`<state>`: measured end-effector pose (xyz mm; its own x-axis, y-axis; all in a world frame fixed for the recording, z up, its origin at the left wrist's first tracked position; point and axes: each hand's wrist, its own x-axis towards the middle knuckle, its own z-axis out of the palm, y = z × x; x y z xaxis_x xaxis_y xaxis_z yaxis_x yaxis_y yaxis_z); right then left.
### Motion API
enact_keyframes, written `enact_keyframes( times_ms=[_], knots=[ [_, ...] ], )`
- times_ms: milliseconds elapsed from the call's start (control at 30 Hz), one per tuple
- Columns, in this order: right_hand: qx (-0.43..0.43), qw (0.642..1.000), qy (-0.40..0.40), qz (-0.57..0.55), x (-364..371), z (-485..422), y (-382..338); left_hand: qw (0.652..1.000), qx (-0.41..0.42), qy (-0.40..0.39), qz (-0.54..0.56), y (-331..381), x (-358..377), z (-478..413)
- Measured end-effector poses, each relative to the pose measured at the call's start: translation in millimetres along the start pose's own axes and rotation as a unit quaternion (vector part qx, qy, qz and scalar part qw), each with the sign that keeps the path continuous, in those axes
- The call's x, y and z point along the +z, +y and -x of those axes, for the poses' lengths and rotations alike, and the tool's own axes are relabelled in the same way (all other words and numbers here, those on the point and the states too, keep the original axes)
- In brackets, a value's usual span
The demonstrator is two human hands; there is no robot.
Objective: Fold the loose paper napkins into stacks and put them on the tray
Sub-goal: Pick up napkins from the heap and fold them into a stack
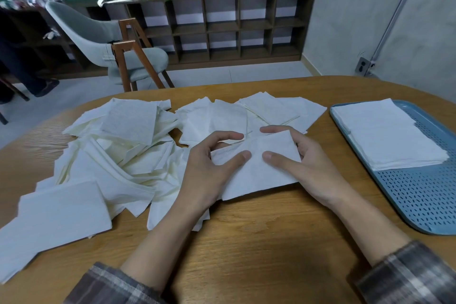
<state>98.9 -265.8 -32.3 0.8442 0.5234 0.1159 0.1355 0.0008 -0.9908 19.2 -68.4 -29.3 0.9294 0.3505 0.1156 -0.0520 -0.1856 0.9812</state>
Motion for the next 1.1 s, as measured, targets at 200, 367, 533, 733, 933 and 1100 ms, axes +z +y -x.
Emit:
enact_keyframes(
  times_ms=[200, 367, 533, 733, 933, 1100],
  knots=[
    [-0.019, 0.998, -0.007, 0.062, 0, 0, 1, 1.0, 0.001, -0.005, -0.009, -1, 3, 1],
    [-0.038, 0.999, 0.007, 0.027, 1, 0, -1, 0.997, 0.045, 0.034, -0.047, -6, 3, 0],
    [-0.037, 0.999, 0.012, -0.002, -6, -2, 1, 0.999, 0.047, -0.006, -0.008, 0, 2, -1],
    [-0.025, 0.998, 0.04, 0.034, -6, -3, 4, 0.998, 0.063, 0.016, 0.004, -6, 2, -2],
    [-0.035, 0.993, -0.036, 0.106, -11, 0, -2, 0.996, 0.07, 0.038, -0.05, -15, 0, -7],
    [-0.01, 0.981, 0.092, 0.173, -24, -7, 8, 0.954, 0.168, 0.021, -0.246, -30, -4, -9]
  ],
)
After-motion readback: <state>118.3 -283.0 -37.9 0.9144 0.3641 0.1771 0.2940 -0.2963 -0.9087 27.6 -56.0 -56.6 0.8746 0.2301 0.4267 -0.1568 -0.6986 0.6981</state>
